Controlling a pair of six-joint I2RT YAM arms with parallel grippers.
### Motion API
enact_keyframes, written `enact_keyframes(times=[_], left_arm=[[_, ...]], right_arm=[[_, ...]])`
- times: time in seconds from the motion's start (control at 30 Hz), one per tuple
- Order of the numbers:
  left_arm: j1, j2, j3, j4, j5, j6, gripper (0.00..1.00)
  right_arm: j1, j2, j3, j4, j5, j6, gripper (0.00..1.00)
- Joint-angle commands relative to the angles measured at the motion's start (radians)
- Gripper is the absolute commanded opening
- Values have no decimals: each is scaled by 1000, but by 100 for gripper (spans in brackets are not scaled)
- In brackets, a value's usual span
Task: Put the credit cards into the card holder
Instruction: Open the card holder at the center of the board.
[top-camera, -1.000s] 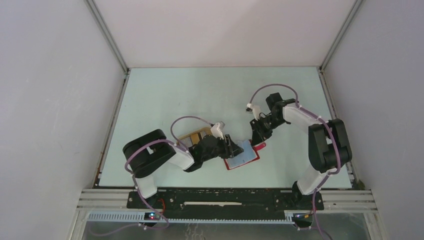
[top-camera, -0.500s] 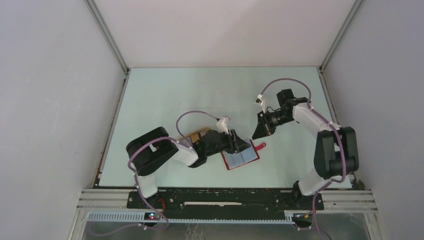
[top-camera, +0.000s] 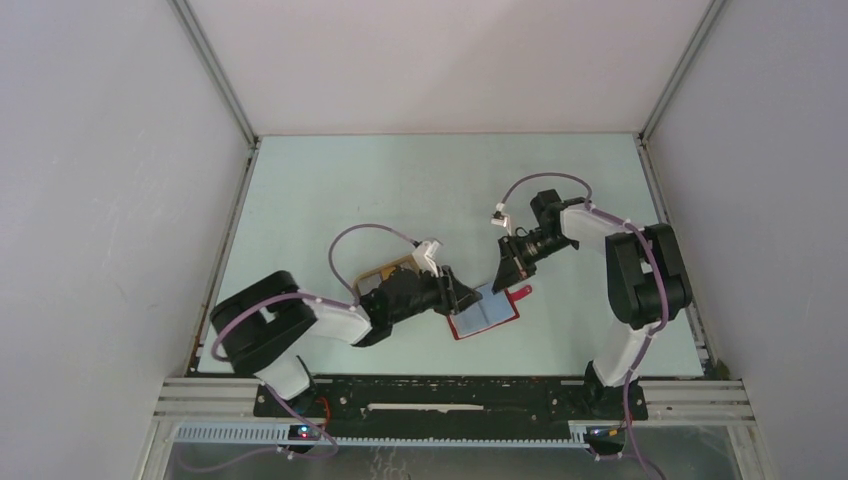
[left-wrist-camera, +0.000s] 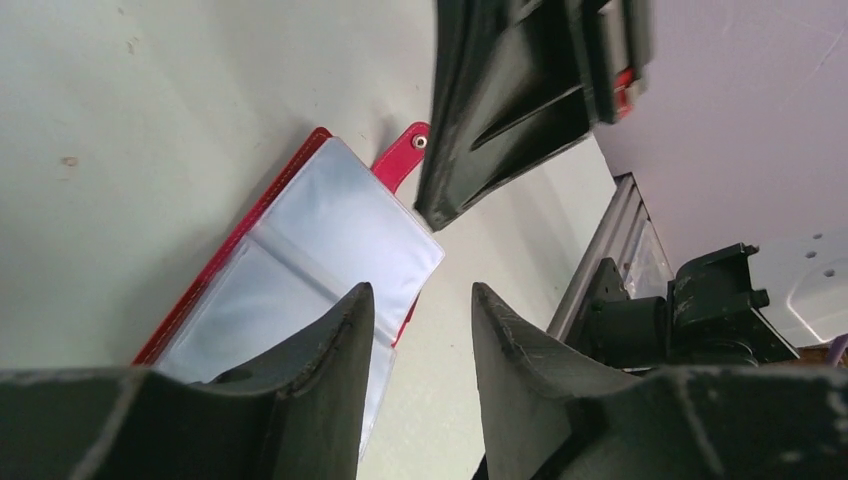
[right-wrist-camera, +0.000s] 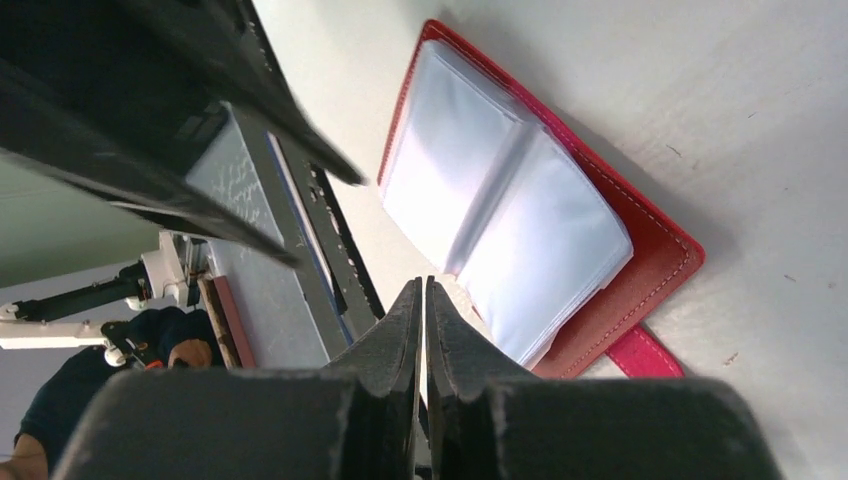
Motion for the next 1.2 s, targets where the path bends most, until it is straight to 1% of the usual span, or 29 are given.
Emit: enact_keyframes(times=[0.0, 0.17, 0.4, 0.67, 1.0, 1.17], left_arm=[[-12, -159, -56, -131, -110, 77, 47], [-34, -222, -75, -245, -134, 42, 48], [-49, -196, -40, -314, -160, -13, 50], [-58, -139, -5, -339, -155, -38, 50], [-61, -120, 12, -352, -152, -44, 51], [-68, -141, 5, -351, -164, -41, 50]], right_arm=[[35, 44, 28, 24, 70, 29, 11], [68, 63, 34, 22, 139, 22, 11], [97, 82, 34, 41, 206, 33, 11], [98, 96, 34, 43, 228, 35, 11], [100, 108, 34, 47, 246, 34, 11], [101, 112, 34, 46, 250, 33, 11]])
